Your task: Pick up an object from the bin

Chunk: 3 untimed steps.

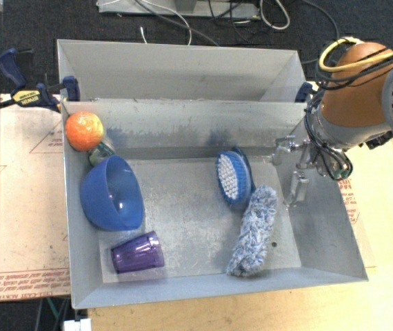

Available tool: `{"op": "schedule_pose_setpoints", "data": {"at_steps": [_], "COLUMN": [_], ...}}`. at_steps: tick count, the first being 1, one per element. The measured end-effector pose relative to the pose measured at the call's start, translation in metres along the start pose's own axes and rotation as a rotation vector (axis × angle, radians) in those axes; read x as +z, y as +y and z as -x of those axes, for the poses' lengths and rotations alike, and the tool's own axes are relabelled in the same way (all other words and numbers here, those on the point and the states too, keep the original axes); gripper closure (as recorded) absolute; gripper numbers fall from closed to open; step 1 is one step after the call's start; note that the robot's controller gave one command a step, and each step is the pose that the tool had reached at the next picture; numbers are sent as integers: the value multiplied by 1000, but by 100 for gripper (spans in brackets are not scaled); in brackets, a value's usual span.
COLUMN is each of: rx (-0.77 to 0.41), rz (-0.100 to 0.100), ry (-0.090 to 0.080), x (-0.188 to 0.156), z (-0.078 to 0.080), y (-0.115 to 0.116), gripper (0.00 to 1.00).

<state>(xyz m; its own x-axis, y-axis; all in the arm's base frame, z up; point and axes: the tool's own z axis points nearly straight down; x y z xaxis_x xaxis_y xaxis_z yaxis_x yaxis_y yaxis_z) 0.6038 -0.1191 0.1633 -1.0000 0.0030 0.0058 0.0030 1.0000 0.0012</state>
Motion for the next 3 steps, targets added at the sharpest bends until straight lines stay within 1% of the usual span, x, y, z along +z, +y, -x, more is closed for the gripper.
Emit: {"op": "schedule_pose_setpoints", "data": {"at_steps": [1, 2, 3], "rx": [-3, -446, -564], "rz": [-1, -2, -3], "ry": [-8, -14, -11], "x": [-5, 89, 26], "z": [2, -16, -45], "y": [1, 31, 38], "gripper": [0, 0, 0]}}
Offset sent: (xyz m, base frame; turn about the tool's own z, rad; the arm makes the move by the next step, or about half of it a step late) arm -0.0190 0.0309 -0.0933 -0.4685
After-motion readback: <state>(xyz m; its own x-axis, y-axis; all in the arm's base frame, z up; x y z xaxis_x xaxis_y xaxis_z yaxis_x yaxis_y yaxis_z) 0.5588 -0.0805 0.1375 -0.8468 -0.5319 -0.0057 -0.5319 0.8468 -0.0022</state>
